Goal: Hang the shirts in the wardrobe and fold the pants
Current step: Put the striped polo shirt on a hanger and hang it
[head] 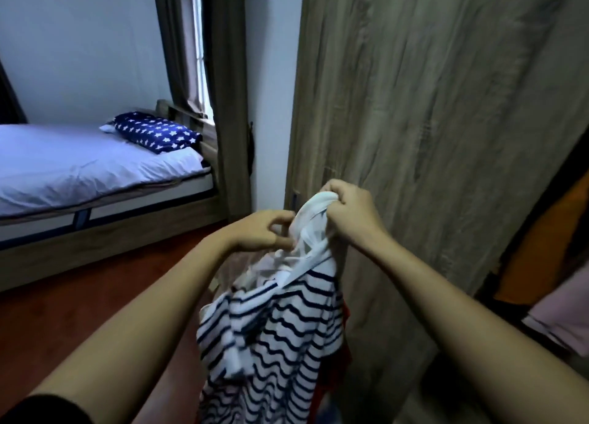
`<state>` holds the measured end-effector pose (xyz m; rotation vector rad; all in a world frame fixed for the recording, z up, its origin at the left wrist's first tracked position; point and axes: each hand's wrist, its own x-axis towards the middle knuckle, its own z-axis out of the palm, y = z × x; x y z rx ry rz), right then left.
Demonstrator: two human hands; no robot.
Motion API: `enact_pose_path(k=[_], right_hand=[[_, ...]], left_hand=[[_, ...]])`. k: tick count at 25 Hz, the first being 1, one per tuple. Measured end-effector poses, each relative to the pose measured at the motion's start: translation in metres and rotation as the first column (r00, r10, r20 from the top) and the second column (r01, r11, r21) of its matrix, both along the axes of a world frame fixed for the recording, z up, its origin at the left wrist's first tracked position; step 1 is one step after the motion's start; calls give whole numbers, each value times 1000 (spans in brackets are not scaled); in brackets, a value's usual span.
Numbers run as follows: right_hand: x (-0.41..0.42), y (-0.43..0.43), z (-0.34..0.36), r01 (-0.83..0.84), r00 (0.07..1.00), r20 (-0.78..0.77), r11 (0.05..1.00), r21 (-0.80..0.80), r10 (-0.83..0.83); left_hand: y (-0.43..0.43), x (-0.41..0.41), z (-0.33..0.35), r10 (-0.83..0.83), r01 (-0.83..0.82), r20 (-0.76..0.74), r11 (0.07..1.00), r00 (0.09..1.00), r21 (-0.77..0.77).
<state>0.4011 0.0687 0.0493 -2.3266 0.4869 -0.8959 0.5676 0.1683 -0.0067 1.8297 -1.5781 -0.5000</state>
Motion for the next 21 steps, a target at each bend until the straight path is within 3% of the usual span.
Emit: enact_pose_path(k=[3,6,8,10,12,13,14,16,18,21], right_hand=[[-48,-15,48,147,987,80,988,-55,-143],[-107,-35,79,342,923,196,940,-22,-331],[-151,-47,89,474,866,229,876,-90,-445],[-193,-54,88,543,836,244,801,-251,-491],[-231,-55,81,456,885,148,761,-462,-441],[-246,-55,78,353,909,25,734,-580,-416],[-263,-54,76,257,878,-126,676,-691,-462],[-293,-54,78,156,685,-316,555,-817,-657],[-314,-56,81,214,536,-315,488,-846,-783],[-333,-62,84,386,572,-209,485,-785,-793]], left_hand=[[-13,-25,25,-28,34,35,982,999,-187],[-25,-47,32,-145,156,89,979,985,-133],[-36,-69,37,-204,198,-12,961,979,-194],[-54,-96,52,-192,122,-132,902,973,-414],[-72,-125,73,-102,9,-120,796,988,-605],[-78,-139,81,-35,-24,-78,757,996,-653],[-86,-153,86,4,-22,-28,743,1000,-669],[-97,-178,90,-10,83,116,759,993,-646],[-110,-204,92,-44,198,243,728,969,-656],[-130,-235,94,-32,285,366,691,930,-665]])
